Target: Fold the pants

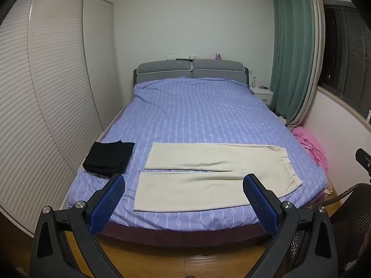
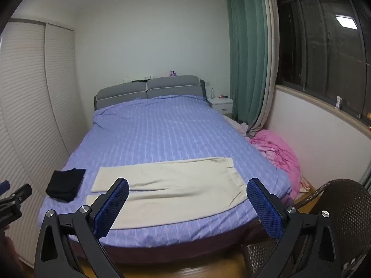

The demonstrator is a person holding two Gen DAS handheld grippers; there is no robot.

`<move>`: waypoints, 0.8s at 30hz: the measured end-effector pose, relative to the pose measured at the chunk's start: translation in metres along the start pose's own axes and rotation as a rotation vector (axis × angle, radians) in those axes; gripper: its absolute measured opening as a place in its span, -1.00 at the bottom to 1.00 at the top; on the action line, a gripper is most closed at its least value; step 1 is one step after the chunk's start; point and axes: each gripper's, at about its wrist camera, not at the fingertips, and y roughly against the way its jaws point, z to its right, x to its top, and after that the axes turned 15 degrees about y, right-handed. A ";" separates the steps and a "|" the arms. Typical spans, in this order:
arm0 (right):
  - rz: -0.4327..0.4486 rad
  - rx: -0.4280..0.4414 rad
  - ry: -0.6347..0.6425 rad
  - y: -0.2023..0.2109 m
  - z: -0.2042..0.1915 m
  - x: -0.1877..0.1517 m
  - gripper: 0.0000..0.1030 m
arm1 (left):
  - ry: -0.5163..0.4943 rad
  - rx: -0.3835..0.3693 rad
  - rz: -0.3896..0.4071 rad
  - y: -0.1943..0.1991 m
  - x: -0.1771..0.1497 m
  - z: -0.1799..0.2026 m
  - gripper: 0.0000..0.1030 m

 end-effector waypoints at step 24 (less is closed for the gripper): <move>0.005 0.049 0.004 -0.014 0.016 -0.003 1.00 | 0.030 0.031 -0.010 -0.016 -0.008 -0.005 1.00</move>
